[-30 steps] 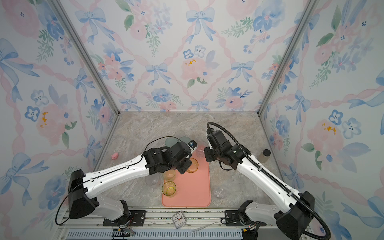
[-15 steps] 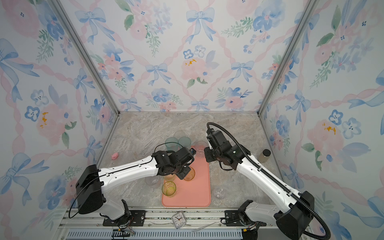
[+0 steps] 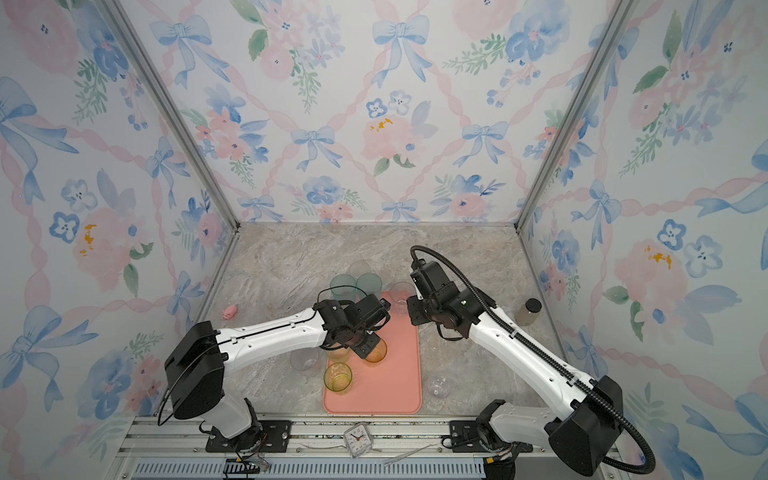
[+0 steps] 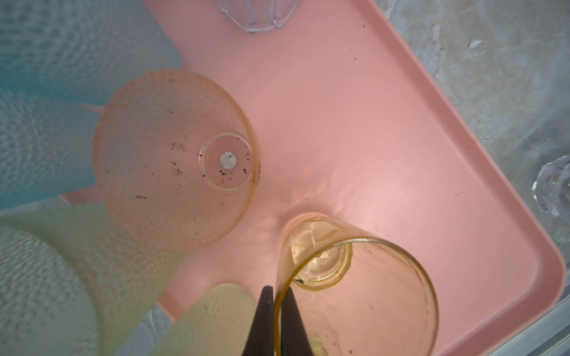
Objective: Place the glasses into the tray
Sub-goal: 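Lower the yellow cup onto the tray beside the orange cup and open the left gripper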
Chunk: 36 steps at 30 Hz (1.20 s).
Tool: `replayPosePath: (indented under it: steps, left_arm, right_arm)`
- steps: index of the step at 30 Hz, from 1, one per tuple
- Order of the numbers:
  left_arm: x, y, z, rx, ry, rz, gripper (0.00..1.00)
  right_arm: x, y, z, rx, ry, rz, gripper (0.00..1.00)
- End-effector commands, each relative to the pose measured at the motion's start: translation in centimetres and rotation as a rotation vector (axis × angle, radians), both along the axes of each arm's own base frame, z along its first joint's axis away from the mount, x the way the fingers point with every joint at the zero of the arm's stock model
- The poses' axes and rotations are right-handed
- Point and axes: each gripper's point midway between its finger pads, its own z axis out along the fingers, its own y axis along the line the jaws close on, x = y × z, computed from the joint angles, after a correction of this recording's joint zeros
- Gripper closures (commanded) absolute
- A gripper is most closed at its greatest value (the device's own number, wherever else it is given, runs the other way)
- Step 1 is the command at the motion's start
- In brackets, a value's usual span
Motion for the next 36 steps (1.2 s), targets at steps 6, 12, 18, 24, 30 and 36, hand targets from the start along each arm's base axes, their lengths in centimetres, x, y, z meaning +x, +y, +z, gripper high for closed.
replayPosePath:
  steps: [6,12,18,24,30,36]
  left_arm:
    - [0.2,1.1,-1.0,0.025,0.033,0.033,1.0]
    - [0.2,1.4,-1.6,0.037,0.049,0.032,1.0]
    - [0.4,1.5,-1.9,0.042,0.054,0.035,1.0]
    - [0.6,1.6,-1.7,0.042,0.045,0.038,0.88]
    - [0.7,1.5,-1.4,0.036,0.038,0.037,0.81]
    - [0.8,1.6,-0.5,0.023,0.016,0.038,0.77]
  right_arm:
    - [0.5,0.0,-1.2,-0.011,0.026,-0.008,0.58]
    - [0.8,0.4,-1.5,-0.013,0.034,-0.003,0.58]
    - [1.0,0.5,-1.6,-0.016,0.039,0.002,0.58]
    - [1.2,0.7,-1.7,-0.014,0.043,0.005,0.58]
    - [1.2,0.9,-1.7,-0.011,0.045,0.009,0.58]
    - [1.2,0.9,-1.7,-0.008,0.047,0.01,0.58]
